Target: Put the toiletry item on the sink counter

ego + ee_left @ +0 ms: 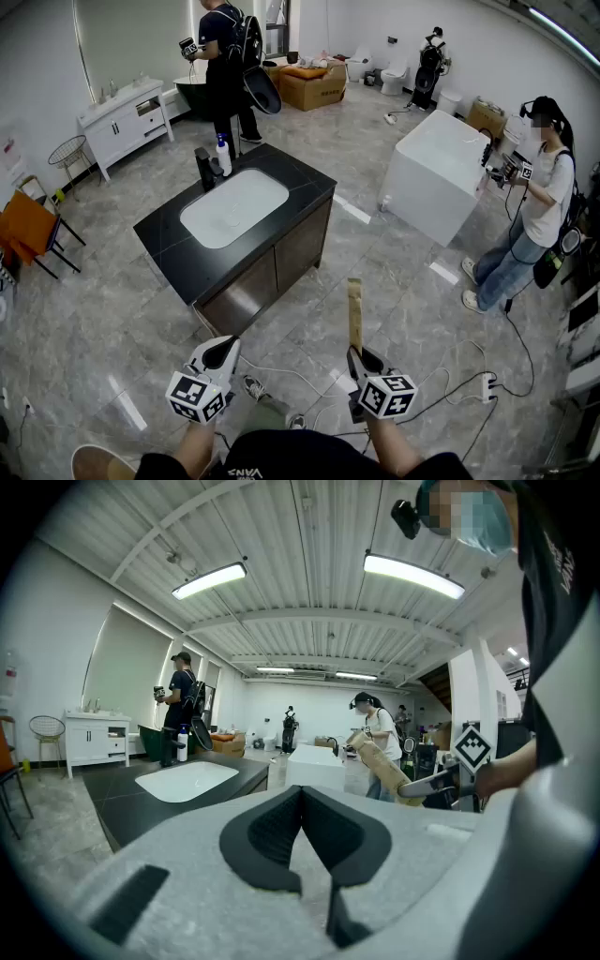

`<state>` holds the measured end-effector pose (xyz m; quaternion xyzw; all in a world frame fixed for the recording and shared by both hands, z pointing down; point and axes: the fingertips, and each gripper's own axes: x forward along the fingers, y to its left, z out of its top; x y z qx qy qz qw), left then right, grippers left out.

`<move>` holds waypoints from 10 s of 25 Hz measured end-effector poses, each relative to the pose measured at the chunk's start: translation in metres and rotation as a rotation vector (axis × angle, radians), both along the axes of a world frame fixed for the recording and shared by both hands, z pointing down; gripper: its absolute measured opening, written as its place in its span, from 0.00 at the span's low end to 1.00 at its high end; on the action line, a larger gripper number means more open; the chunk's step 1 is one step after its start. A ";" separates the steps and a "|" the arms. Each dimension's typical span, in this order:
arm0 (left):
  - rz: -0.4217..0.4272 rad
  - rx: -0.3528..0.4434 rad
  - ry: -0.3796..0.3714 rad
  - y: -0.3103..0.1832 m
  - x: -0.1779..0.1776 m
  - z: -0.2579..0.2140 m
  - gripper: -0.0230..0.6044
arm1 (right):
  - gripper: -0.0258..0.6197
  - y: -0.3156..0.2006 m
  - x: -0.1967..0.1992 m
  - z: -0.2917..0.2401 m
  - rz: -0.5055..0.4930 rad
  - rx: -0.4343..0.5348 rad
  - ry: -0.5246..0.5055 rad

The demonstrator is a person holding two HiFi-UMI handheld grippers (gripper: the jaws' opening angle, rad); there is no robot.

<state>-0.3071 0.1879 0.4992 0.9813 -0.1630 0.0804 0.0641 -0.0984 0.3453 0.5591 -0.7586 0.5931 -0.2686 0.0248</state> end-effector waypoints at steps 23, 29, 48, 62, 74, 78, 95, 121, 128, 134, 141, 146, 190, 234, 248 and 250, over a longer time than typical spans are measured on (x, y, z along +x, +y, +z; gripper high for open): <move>0.016 -0.045 0.037 -0.118 0.072 -0.001 0.05 | 0.11 -0.121 0.068 -0.029 0.015 0.036 -0.010; 0.068 -0.049 0.034 -0.174 0.100 -0.001 0.05 | 0.11 -0.175 0.086 -0.033 0.044 0.046 -0.006; 0.052 -0.086 -0.003 -0.263 0.157 0.020 0.05 | 0.11 -0.272 0.155 -0.017 0.039 0.018 -0.018; -0.149 -0.096 -0.003 -0.281 0.257 0.018 0.05 | 0.11 -0.344 0.272 -0.010 -0.185 -0.005 -0.029; -0.310 -0.101 0.009 -0.272 0.318 0.019 0.05 | 0.11 -0.369 0.356 -0.004 -0.325 -0.019 -0.007; -0.336 -0.107 -0.005 -0.269 0.326 0.020 0.05 | 0.11 -0.374 0.374 -0.002 -0.333 -0.026 -0.007; -0.313 -0.117 -0.004 -0.337 0.358 0.027 0.05 | 0.11 -0.435 0.396 0.028 -0.344 -0.114 0.044; -0.397 -0.166 0.000 -0.481 0.327 0.052 0.05 | 0.11 -0.613 0.389 0.100 -0.460 -0.318 0.184; -0.417 -0.175 0.001 -0.509 0.313 0.051 0.05 | 0.11 -0.653 0.381 0.111 -0.504 -0.380 0.240; -0.438 -0.178 0.002 -0.528 0.305 0.057 0.05 | 0.11 -0.679 0.375 0.123 -0.528 -0.405 0.255; -0.450 -0.189 0.000 -0.545 0.299 0.064 0.05 | 0.11 -0.711 0.362 0.126 -0.557 -0.398 0.264; -0.451 -0.200 -0.004 -0.550 0.297 0.067 0.05 | 0.11 -0.725 0.355 0.130 -0.575 -0.411 0.276; -0.446 -0.171 -0.002 -0.511 0.292 0.054 0.05 | 0.26 -0.713 0.370 0.091 -0.446 -0.325 0.282; -0.280 -0.140 -0.010 -0.275 0.352 0.038 0.05 | 0.04 -0.405 0.357 -0.016 -0.382 0.053 0.073; -0.261 -0.133 -0.006 -0.236 0.352 0.039 0.05 | 0.04 -0.359 0.351 -0.015 -0.373 0.046 0.078; -0.265 -0.130 -0.004 -0.233 0.352 0.038 0.05 | 0.04 -0.356 0.351 -0.016 -0.372 0.047 0.078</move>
